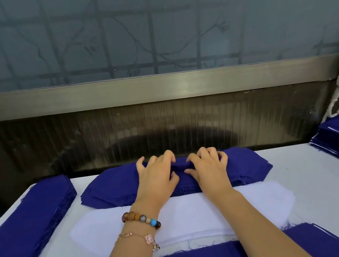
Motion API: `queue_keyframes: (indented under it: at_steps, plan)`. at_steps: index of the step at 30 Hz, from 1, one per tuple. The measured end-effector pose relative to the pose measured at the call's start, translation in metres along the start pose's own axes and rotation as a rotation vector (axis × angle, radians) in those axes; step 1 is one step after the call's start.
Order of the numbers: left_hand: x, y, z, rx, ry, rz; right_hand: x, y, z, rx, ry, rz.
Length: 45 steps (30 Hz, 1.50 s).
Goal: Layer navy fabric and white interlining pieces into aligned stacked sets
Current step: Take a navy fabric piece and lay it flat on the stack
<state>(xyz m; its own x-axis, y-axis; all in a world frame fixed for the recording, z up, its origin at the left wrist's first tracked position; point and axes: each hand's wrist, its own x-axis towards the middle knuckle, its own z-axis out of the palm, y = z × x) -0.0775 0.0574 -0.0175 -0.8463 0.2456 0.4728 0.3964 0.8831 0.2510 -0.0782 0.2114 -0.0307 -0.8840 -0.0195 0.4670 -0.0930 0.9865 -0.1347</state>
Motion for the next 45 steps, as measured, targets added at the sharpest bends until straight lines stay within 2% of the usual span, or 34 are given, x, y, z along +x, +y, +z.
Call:
queue_keyframes:
  at_steps: [4, 10, 12, 14, 16, 21, 25, 30, 33, 36, 39, 42, 45]
  plan:
    - [0.000, -0.014, -0.007, 0.114, -0.065, -0.115, 0.002, 0.014, -0.013, 0.013, -0.145, 0.084]
    - [0.007, -0.054, -0.044, 0.337, -0.228, -0.193, 0.014, 0.070, -0.051, -0.184, -0.344, 0.071]
    - [0.004, -0.070, -0.057, 0.414, -0.241, -0.252, 0.014, 0.090, -0.057, -0.277, -0.395, 0.114]
    - [-0.003, -0.082, -0.064, 0.428, -0.222, -0.327, 0.011, 0.105, -0.060, -0.271, -0.430, 0.185]
    - [-0.010, -0.090, -0.067, 0.359, -0.189, -0.407, 0.006, 0.115, -0.059, -0.148, -0.430, 0.275]
    - [-0.026, -0.099, -0.072, -0.034, -0.084, -0.556, -0.008, 0.124, -0.053, 0.193, -0.381, 0.579]
    - [-0.037, -0.103, -0.081, -0.218, 0.008, -0.635, -0.013, 0.123, -0.056, 0.459, -0.197, 0.717]
    - [-0.043, -0.102, -0.082, -0.319, 0.042, -0.625, -0.017, 0.115, -0.054, 0.564, -0.120, 0.654]
    - [-0.042, -0.103, -0.078, -0.356, 0.055, -0.632, -0.017, 0.114, -0.049, 0.698, 0.000, 0.720]
    - [-0.042, -0.103, -0.074, -0.368, 0.103, -0.633, -0.016, 0.116, -0.047, 0.762, 0.048, 0.770]
    - [-0.041, -0.104, -0.074, -0.370, 0.140, -0.635, -0.015, 0.120, -0.050, 0.719, 0.050, 0.697]
    - [-0.040, -0.102, -0.075, -0.373, 0.161, -0.620, -0.012, 0.118, -0.055, 0.740, -0.029, 0.531]
    - [-0.039, -0.097, -0.079, -0.410, 0.159, -0.603, -0.010, 0.109, -0.060, 0.733, -0.053, 0.453]
